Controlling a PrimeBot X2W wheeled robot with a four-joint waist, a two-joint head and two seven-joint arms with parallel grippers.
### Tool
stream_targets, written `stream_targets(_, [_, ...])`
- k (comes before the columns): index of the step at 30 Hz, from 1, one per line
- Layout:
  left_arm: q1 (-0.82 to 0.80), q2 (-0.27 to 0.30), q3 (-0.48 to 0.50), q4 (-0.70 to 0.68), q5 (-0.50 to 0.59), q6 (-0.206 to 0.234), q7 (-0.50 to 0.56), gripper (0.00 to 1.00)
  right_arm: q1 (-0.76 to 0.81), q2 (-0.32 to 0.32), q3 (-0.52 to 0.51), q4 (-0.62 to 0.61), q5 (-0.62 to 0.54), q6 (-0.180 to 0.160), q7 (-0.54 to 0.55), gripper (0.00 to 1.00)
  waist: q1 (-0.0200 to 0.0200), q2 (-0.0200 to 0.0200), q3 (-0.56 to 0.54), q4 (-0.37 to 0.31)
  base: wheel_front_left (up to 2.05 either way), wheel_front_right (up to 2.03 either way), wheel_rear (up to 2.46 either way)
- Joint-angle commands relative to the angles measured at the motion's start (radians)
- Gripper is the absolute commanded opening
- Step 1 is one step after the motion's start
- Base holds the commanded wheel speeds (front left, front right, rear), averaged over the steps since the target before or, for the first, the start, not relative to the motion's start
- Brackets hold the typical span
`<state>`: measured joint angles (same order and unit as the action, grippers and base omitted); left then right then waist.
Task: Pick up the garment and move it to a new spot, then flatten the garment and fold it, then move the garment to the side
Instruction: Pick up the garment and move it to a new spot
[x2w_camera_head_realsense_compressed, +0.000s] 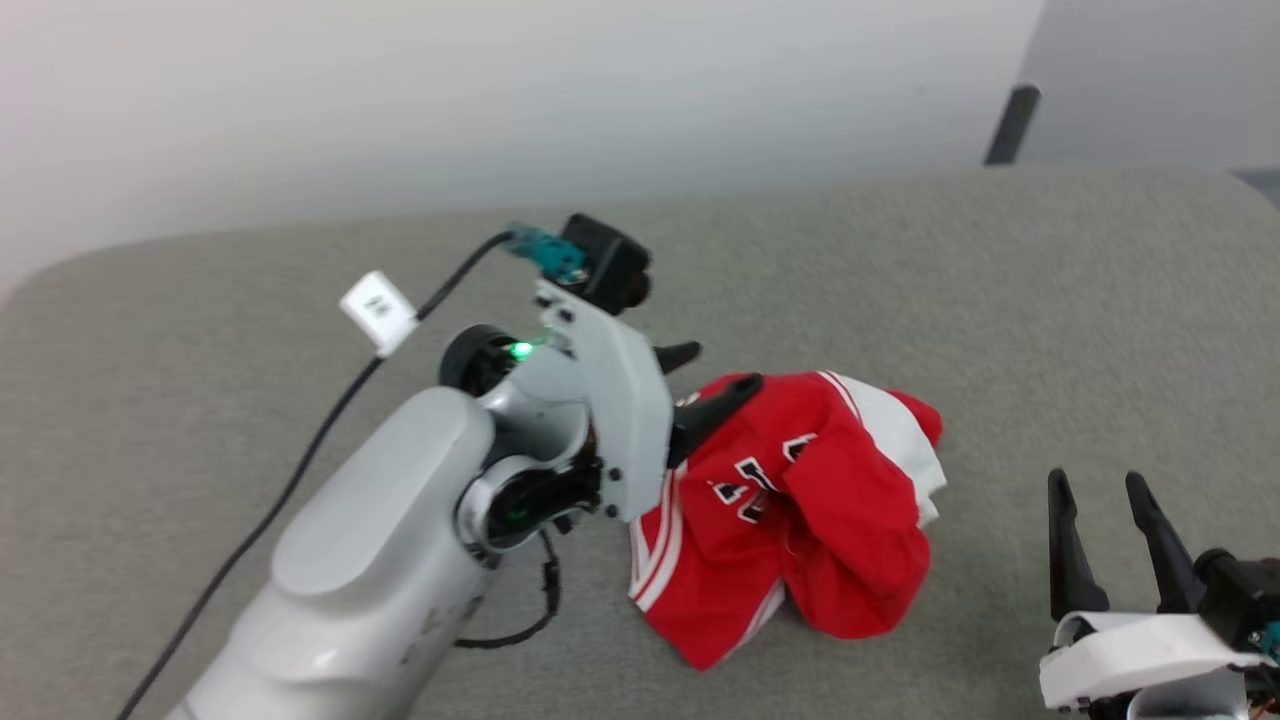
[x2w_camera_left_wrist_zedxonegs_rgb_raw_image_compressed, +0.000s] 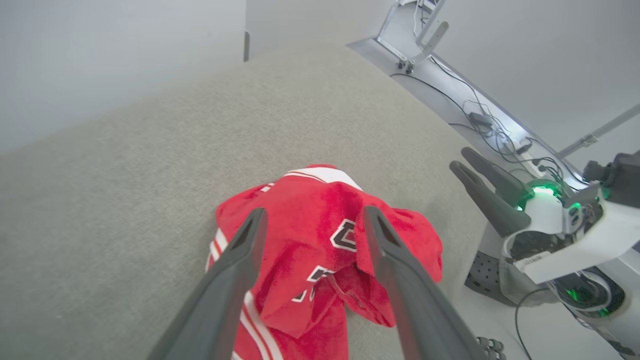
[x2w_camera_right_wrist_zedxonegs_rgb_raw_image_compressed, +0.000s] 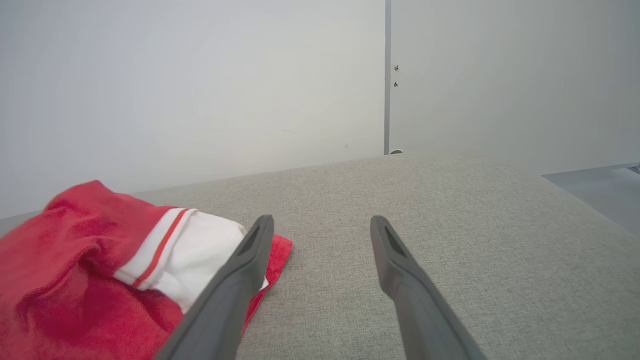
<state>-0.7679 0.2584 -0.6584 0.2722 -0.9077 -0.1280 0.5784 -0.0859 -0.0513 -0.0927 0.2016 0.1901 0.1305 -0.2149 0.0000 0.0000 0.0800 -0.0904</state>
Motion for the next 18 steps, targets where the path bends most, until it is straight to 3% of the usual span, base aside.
stream_targets(1, [0.024, 0.014, 0.007, -0.008, 0.007, -0.004, -0.025, 1.0, 0.021, 0.001, -0.004, -0.005, -0.005, 0.0, 0.002, 1.0, 0.0, 0.0, -0.068, 0.063, 0.0, 0.0, 0.0])
stream_targets(6, [0.062, 0.055, 0.031, -0.039, 0.023, -0.004, -0.107, 1.0, 0.045, 0.002, -0.006, -0.018, -0.013, 0.0, 0.01, 1.0, 0.0, 0.0, -0.101, 0.101, 0.0, 0.0, 0.0])
stream_targets(18, [0.24, 0.141, 0.143, -0.07, 0.074, 0.008, -0.434, 1.0, 0.09, -0.006, 0.01, -0.006, -0.035, 0.0, -0.005, 1.0, 0.0, 0.0, -0.152, 0.164, 0.0, 0.0, 0.0])
